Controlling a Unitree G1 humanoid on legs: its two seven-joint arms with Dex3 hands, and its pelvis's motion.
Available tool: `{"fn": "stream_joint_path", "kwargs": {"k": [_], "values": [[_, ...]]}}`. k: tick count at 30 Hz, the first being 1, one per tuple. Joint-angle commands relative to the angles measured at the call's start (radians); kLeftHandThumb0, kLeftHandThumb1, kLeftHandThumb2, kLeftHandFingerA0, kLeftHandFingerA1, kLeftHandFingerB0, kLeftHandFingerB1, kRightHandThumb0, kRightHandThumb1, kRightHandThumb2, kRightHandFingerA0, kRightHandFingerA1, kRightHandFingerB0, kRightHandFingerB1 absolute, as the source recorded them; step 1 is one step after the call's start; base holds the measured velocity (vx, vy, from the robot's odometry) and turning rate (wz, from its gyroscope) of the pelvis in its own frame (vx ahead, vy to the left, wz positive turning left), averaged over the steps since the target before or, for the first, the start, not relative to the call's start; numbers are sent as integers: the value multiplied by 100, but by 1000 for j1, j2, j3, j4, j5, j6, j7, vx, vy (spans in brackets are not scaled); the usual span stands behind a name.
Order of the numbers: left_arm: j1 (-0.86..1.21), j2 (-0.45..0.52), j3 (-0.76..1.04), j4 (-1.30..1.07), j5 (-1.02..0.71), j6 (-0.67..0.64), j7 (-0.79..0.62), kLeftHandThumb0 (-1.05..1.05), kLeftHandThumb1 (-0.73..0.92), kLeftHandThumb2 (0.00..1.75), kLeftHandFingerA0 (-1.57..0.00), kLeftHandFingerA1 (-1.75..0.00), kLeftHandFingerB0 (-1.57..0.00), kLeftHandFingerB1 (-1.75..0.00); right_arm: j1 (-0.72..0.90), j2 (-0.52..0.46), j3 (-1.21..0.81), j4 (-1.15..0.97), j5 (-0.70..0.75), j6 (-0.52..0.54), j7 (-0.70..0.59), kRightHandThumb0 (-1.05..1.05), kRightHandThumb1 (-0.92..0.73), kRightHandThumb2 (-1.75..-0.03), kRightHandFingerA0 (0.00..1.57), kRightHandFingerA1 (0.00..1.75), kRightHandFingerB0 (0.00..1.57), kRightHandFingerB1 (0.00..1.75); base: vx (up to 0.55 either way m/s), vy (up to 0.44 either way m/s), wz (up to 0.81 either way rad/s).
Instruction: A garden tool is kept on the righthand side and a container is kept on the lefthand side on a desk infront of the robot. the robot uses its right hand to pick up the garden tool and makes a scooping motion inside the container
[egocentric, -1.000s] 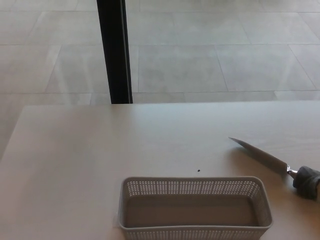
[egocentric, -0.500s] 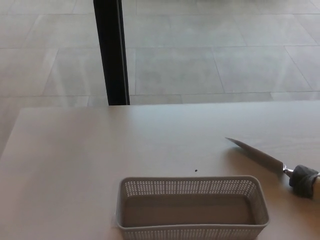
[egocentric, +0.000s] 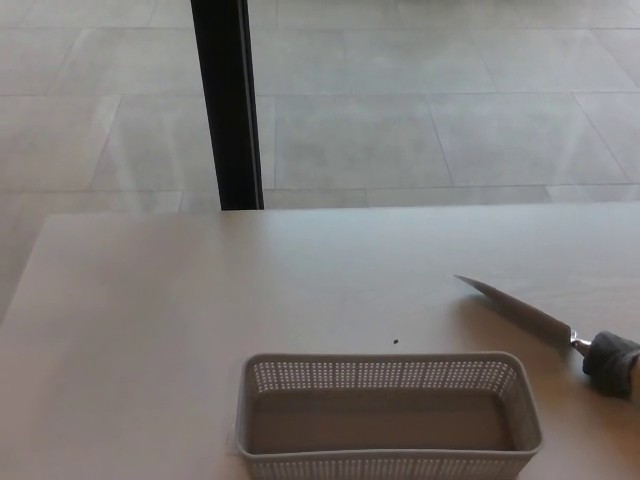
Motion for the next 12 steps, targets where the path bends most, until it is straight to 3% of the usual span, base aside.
{"fn": "stream_joint_path", "kwargs": {"k": [1, 2, 3, 4, 12], "values": [[-6, 11, 4, -1, -9, 4, 0, -52, 66, 60, -50, -53, -48, -43, 134, 17, 248, -221, -93, -97, 59, -73, -80, -64, 22, 85, 14, 70, 0, 0, 0], [-8, 11, 6, -1, -12, 3, -3, -53, 66, 60, -47, -52, -48, -43, 136, 6, 292, -214, -111, -109, 78, -75, -60, -96, 18, 68, 10, 60, 0, 0, 0], [-9, 12, 7, 0, -13, 4, -3, -53, 66, 60, -47, -53, -48, -43, 126, 0, 320, -180, -116, -127, 77, -78, -73, -62, 17, 71, 6, 59, 0, 0, 0], [-11, 11, 10, -1, -14, 7, 6, -52, 66, 60, -51, -54, -50, -43, 117, -1, 339, -138, -117, -138, 58, -81, -90, -68, 12, 75, 8, 61, 0, 0, 0], [-15, 20, -17, -2, 11, -2, 6, -50, 71, 61, -48, -54, -45, -43, 133, -16, 405, -145, -52, -124, 25, -81, -90, -68, 12, 75, 8, 61, 0, 0, 0]]}}
